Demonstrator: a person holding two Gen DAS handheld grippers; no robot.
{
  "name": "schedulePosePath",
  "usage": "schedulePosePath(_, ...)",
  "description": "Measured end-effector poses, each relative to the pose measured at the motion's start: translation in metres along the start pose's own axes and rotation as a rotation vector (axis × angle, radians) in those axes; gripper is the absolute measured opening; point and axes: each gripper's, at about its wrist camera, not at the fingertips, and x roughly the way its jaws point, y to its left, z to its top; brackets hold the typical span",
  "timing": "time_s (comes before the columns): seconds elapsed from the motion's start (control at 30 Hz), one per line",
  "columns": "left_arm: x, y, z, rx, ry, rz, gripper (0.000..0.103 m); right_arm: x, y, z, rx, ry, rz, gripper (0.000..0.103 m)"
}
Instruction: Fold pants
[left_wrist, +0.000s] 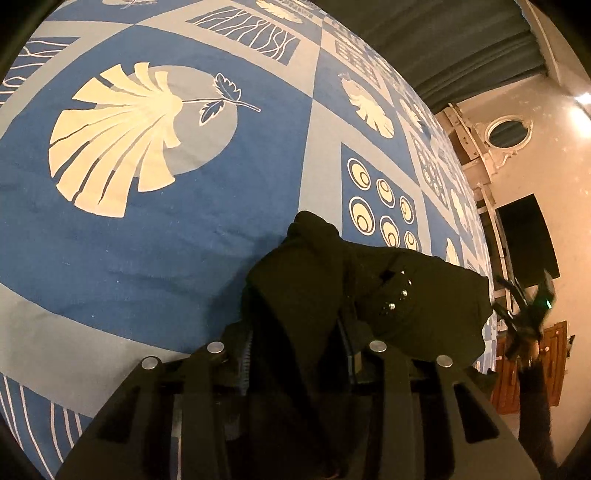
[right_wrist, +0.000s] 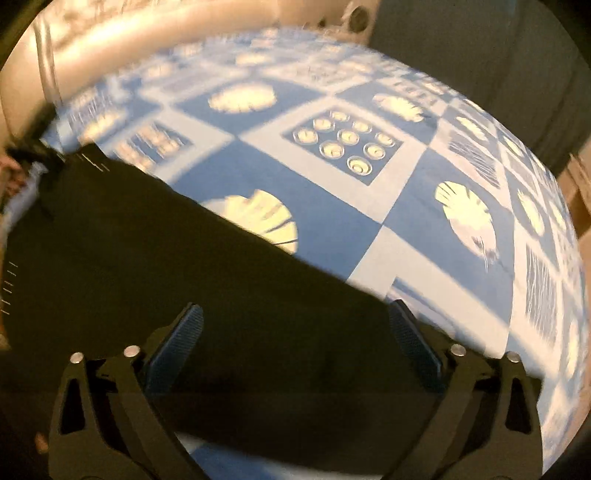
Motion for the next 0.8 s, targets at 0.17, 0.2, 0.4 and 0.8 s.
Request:
schedulePosePath(0.17,0.000,-0.001,-0.002,0.023,-0.004,0.003,0.036,0.048,0.011,0.018,-0.144,0.098,0.025,0.066)
schedulePosePath(0.2,0.001,-0.001,-0.001,0.025,-0.002,0.003,0.036,0.052,0.014,0.021,-0.177,0.081,0.024,0.067)
schedulePosePath(0.4,0.003,-0.007,0.003,0.049,-0.002,0.040,0.037,0.058,0.000,0.020,-0.046,0.121,0.169,0.026)
schedulePosePath(0.8,-0.022,-0.032,-0.002,0.099,-0.150,0.021,0.032,-0.064,0.045,-0.033,-0.037,-0.193,-0.102,0.008)
